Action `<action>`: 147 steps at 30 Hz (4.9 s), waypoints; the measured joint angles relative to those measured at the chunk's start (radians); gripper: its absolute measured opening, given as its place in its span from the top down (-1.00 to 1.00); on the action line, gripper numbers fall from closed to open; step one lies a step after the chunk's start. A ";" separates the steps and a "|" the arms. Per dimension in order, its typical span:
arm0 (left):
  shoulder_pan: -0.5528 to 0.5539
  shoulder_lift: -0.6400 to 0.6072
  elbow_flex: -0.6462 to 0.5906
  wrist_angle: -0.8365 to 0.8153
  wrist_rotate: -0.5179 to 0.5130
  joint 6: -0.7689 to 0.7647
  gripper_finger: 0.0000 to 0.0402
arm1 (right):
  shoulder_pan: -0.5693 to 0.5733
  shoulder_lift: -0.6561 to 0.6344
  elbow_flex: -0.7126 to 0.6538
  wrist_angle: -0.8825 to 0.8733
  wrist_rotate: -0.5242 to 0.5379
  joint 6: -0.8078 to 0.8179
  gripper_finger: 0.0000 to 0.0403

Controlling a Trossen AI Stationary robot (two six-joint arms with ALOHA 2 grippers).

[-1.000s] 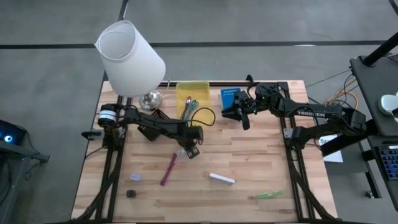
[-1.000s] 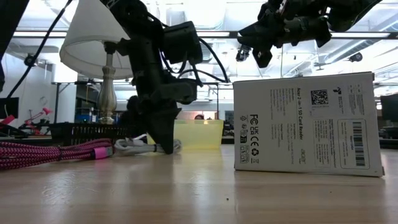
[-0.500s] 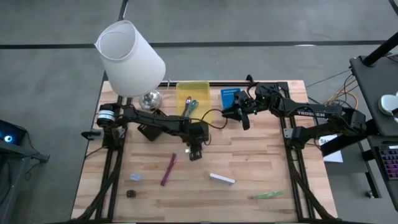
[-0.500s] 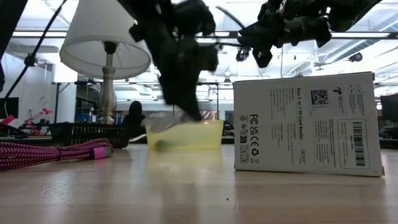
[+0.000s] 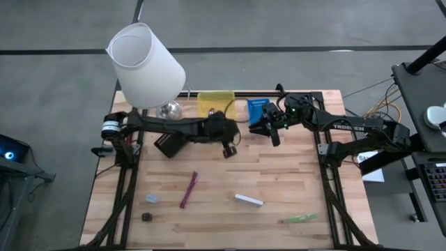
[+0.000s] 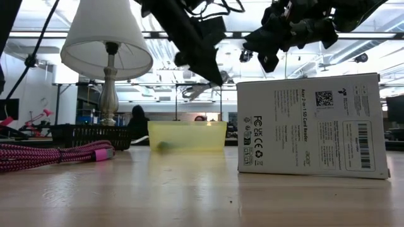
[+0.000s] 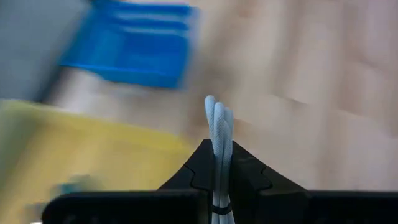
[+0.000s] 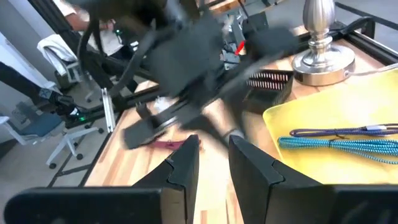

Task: Pick and place items into bin
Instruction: Put the white charger cable into the yellow bin, then put the pink charger cable into the yellow bin, then put the white charger adapter into the black bin

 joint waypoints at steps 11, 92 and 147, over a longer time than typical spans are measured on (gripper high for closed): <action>0.086 0.001 -0.003 0.026 -0.202 -0.097 0.97 | 0.001 0.000 0.000 -0.009 -0.001 0.003 0.62; -0.314 -0.024 -0.408 -0.290 0.518 -1.271 0.51 | 0.000 0.001 0.000 -0.009 0.000 0.000 0.62; 0.138 -0.048 -0.170 0.203 -0.355 -0.418 0.44 | 0.000 0.001 0.000 -0.012 0.000 0.005 0.62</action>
